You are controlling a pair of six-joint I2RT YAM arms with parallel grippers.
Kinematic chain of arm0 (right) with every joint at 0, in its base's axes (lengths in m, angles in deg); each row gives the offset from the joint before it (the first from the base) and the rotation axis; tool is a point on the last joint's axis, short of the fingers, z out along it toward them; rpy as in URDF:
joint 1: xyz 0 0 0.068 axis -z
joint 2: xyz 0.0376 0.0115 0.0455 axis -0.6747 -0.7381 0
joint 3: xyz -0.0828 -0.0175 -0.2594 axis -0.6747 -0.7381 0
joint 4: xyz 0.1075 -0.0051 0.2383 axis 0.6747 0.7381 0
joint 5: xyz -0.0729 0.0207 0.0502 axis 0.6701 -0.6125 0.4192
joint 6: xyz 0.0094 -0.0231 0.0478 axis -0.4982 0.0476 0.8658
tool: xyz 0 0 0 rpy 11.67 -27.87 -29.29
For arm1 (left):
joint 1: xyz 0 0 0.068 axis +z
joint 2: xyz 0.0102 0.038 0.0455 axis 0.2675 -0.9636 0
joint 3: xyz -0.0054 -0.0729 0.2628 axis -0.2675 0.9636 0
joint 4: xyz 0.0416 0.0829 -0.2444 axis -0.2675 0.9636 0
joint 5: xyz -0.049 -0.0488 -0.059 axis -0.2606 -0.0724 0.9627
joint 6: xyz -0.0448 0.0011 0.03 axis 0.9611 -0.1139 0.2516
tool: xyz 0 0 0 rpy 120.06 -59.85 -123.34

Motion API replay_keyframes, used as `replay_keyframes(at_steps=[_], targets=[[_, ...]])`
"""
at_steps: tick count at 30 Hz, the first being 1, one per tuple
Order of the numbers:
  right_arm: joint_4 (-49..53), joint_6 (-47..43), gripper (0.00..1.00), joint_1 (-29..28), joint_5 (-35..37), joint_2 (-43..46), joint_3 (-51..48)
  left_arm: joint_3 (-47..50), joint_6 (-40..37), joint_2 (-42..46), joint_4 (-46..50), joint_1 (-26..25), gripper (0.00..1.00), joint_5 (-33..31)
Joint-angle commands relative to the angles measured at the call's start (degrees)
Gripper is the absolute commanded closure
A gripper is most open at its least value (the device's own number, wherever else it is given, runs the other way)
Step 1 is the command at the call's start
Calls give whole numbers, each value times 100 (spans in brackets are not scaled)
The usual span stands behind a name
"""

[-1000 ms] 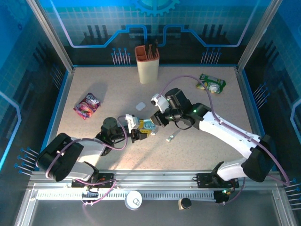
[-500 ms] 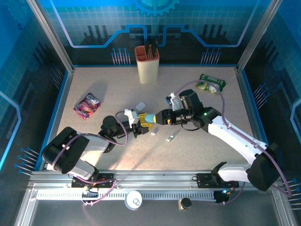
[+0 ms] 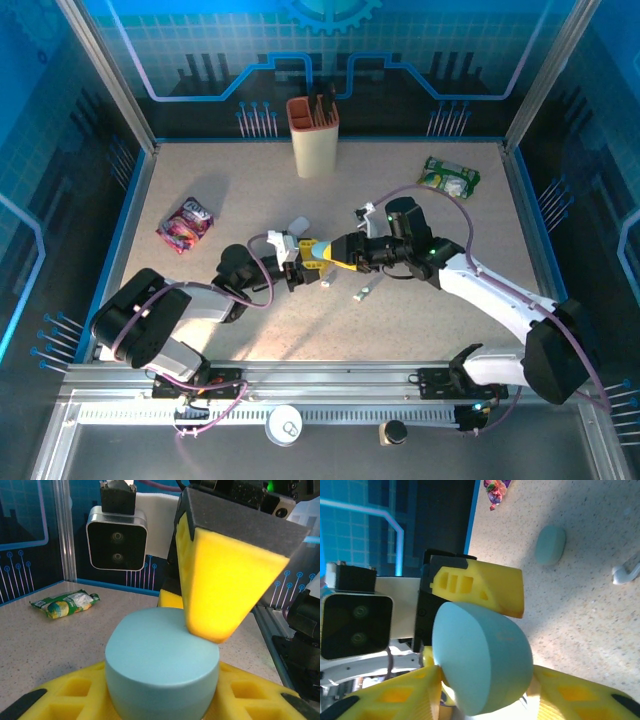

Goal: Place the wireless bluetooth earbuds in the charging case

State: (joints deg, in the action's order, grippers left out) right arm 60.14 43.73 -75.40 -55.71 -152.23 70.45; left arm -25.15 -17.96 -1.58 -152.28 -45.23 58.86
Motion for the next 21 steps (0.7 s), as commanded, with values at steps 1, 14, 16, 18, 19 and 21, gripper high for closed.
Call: replay_keyframes(at_steps=[1,14,16,18,19,21], targets=[[-390,266,60,114,-66,-61,-99,81,-110,184,-280,-59,60,147],[-485,158,83,307,55,4,-335,204,-182,235,-265,-61,36,140],[-422,25,82,482,120,5,-487,259,-283,302,-80,-44,25,95],[-299,-164,82,687,283,35,-656,285,-493,433,308,-27,18,77],[-238,-260,82,802,378,48,-759,293,-620,545,595,-10,15,71],[-200,-397,82,1052,502,52,-949,265,-887,795,1251,18,10,50]])
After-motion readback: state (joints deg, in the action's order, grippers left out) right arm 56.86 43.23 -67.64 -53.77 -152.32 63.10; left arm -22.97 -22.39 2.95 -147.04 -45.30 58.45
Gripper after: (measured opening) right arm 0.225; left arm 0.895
